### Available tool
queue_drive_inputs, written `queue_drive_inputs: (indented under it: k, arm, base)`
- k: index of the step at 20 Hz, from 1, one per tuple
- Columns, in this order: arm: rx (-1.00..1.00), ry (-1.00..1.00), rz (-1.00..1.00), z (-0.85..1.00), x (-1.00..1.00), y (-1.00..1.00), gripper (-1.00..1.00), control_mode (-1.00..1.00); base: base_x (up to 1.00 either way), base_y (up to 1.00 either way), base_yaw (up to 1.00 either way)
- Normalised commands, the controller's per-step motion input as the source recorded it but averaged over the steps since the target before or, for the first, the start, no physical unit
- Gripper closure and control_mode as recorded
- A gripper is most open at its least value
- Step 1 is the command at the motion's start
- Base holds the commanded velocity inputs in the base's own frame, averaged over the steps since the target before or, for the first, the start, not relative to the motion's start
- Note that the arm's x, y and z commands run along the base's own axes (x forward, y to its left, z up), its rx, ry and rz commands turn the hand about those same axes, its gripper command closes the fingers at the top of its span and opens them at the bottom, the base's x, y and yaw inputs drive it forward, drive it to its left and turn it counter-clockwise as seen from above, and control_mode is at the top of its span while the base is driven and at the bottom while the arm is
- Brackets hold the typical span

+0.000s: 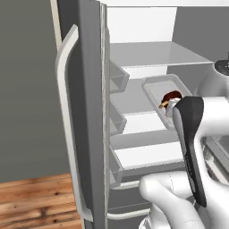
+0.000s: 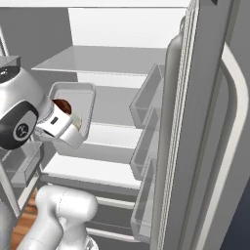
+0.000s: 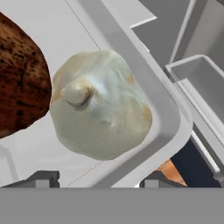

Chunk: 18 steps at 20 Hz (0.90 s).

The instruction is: Place the tupperware containing the steak and garlic meal in the microwave. Close the microwave door and press the start button to reheat the meal.

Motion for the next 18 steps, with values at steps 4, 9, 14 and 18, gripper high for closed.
queue_drive_inputs:
  k: [4, 9, 14, 18]
  arm:
    - [0.00, 0.00, 0.00, 0.00, -0.13, 0.00, 1.00, 1.00]
    - [0.00, 0.00, 0.00, 0.00, 0.00, 0.00, 1.00, 1.00]
    - [0.00, 0.00, 0.00, 0.00, 0.00, 0.00, 1.00, 1.00]
    - [0.00, 0.00, 0.00, 0.00, 0.00, 0.00, 1.00, 1.00]
  base:
    - [-0.31, 0.00, 0.00]
    - [-0.92, 0.00, 0.00]
    - [-0.87, 0.01, -0.01]
    - [-0.75, 0.06, -0.02]
